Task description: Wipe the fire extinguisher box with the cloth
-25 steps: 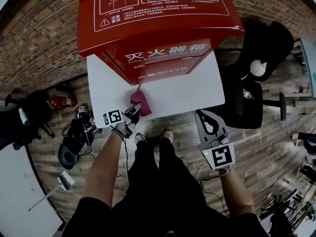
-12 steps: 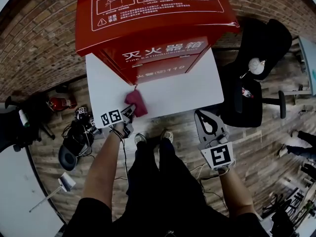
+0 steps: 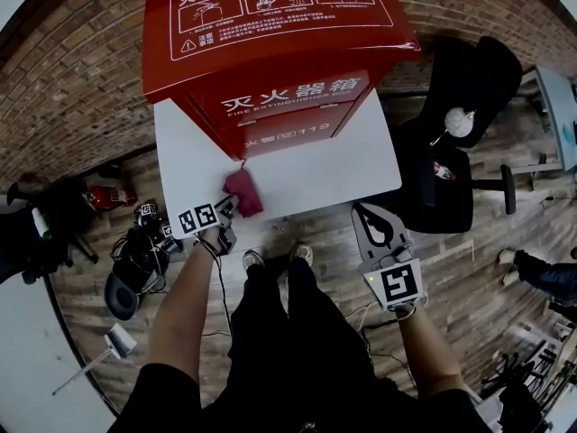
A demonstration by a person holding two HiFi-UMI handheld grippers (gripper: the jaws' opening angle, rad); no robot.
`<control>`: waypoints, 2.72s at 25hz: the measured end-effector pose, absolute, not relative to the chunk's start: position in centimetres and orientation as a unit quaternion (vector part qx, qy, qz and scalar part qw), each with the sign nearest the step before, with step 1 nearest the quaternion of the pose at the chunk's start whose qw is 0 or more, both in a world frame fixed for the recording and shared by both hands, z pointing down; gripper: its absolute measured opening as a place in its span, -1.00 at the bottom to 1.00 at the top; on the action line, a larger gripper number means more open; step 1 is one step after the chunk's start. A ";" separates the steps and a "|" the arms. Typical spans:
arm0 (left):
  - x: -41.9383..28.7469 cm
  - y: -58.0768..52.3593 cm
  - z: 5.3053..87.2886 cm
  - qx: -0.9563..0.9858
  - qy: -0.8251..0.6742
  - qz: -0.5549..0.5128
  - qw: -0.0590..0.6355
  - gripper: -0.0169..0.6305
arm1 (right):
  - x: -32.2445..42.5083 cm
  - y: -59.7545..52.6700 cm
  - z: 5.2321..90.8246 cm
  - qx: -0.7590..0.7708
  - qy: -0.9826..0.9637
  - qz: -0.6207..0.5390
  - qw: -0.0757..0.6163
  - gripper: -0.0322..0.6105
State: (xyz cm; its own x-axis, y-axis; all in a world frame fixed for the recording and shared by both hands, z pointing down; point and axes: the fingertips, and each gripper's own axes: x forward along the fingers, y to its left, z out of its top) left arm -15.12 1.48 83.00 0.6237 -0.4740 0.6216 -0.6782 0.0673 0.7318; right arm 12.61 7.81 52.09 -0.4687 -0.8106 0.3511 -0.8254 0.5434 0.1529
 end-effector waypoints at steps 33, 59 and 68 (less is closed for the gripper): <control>-20.9 5.1 52.0 0.832 -0.482 0.003 0.275 -0.81 | 4.2 7.9 44.3 0.444 -0.888 0.046 0.110 -0.84; -15.1 11.1 28.4 0.904 -0.424 -0.056 -0.003 -0.85 | -2.1 7.7 34.9 0.413 -0.910 -0.001 0.033 -0.84; -14.2 11.7 26.9 0.909 -0.411 -0.065 -0.019 -0.85 | -2.6 9.2 32.1 0.425 -0.905 -0.025 0.016 -0.84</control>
State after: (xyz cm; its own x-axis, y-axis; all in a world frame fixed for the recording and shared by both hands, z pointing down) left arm -14.22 11.71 26.86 0.6539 -0.7447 -0.1335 -0.7497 -0.6615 0.0183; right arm -2.65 9.18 32.09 -0.6378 -0.7702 0.0083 -0.7686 0.6371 0.0585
